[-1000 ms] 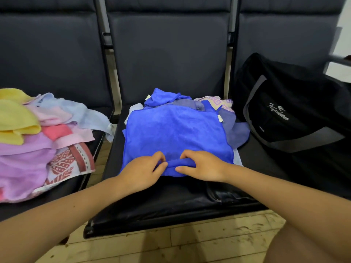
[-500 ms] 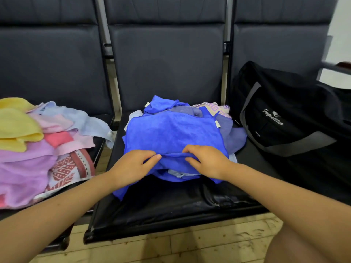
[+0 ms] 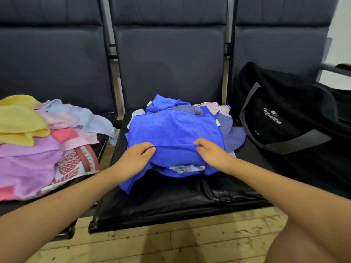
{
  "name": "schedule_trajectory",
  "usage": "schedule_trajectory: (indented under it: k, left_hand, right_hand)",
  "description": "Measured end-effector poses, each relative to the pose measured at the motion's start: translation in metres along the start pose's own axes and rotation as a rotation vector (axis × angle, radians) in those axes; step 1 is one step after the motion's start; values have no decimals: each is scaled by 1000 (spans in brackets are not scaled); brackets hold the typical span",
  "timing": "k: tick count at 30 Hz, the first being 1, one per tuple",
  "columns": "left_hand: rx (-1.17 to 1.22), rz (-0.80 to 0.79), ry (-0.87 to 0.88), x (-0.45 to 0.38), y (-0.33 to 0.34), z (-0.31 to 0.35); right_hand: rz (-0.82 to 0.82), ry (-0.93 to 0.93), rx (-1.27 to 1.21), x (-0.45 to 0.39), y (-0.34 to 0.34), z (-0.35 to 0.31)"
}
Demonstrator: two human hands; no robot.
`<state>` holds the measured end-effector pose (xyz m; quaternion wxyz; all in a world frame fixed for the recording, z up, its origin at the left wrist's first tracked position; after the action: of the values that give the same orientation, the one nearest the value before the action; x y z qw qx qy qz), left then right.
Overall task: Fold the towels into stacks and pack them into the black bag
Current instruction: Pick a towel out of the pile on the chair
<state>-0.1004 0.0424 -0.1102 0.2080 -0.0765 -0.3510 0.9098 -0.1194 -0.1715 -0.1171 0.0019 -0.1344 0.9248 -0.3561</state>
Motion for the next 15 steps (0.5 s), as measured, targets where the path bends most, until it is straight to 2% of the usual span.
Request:
schedule_trajectory:
  k: [7,10,15]
  left_hand:
    - [-193,-31,69,0,0,7]
    - [-296,-32,94,3,-3,7]
    - [-490,-16,80,9,-19,1]
  right_hand:
    - [-26,-95,434,2,-2,-14]
    - [-61,-139,458,3,-6,-14]
    - [-11,-120,396,11,-35,-3]
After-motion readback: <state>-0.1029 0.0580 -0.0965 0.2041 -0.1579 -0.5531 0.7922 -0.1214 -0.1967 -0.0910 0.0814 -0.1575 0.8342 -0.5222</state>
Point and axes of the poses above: each hand's wrist, its own x-axis away from the middle knuckle, its own y-axis out of the palm, z = x × y, the point moved 9 cm from there along -x, towards the middle knuckle, and after that the axes turned 13 degrees about -z, right-handed, at the moved point
